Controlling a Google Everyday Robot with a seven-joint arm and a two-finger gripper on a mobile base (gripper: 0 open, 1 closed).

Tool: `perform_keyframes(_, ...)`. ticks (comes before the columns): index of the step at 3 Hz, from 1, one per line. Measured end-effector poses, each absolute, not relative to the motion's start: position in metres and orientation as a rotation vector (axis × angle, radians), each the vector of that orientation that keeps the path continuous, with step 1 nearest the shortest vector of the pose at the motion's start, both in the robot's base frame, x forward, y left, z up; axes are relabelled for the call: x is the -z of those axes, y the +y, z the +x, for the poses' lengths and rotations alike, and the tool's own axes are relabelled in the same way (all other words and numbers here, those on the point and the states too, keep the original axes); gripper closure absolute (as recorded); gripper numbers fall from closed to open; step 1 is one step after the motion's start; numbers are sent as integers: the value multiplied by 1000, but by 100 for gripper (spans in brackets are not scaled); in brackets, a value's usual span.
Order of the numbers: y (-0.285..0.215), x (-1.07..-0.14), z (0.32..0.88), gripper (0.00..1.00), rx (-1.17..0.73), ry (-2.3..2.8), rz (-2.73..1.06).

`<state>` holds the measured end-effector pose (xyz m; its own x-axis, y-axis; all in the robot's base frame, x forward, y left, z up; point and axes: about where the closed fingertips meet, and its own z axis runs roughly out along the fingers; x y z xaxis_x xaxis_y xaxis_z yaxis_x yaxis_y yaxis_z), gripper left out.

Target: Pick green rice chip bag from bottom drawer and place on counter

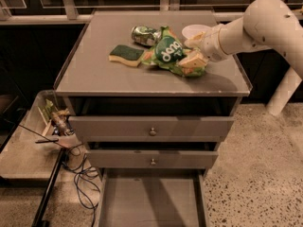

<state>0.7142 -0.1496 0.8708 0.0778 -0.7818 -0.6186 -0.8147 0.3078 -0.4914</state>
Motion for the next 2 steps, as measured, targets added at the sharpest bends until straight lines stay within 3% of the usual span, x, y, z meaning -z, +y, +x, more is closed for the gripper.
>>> perform_keyframes(1, -150, -871, 714, 0, -47, 1686, -1461)
perform_keyframes(2, -150, -871, 714, 0, -47, 1686, -1461)
